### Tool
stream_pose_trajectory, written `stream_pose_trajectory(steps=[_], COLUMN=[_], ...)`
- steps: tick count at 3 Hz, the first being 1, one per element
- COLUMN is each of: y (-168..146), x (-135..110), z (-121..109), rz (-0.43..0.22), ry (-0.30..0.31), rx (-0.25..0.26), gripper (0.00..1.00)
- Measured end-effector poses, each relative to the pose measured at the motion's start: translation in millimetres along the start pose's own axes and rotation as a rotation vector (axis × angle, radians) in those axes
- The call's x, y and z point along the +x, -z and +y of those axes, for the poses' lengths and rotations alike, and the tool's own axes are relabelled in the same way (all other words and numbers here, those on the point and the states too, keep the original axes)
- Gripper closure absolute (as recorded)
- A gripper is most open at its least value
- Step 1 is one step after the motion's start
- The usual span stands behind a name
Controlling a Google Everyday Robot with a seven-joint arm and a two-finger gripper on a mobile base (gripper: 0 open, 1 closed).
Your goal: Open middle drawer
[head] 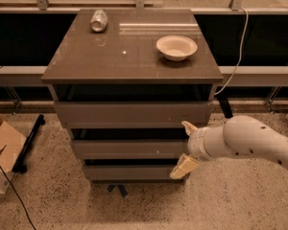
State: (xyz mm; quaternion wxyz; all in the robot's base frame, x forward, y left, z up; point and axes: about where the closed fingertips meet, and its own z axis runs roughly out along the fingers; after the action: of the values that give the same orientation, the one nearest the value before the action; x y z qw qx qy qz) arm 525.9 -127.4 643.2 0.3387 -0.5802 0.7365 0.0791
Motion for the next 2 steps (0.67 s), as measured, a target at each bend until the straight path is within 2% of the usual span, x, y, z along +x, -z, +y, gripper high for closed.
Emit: stream_pose_trajectory(steps=[1,2], y=[-45.3,-75.8], x=[30.4,50.3], z=[-8.3,-13.8], rz=[-0.066,-0.118], ry=[-0.070,-0.131], rx=[0.006,0.004], gripper=[0.00,0.00])
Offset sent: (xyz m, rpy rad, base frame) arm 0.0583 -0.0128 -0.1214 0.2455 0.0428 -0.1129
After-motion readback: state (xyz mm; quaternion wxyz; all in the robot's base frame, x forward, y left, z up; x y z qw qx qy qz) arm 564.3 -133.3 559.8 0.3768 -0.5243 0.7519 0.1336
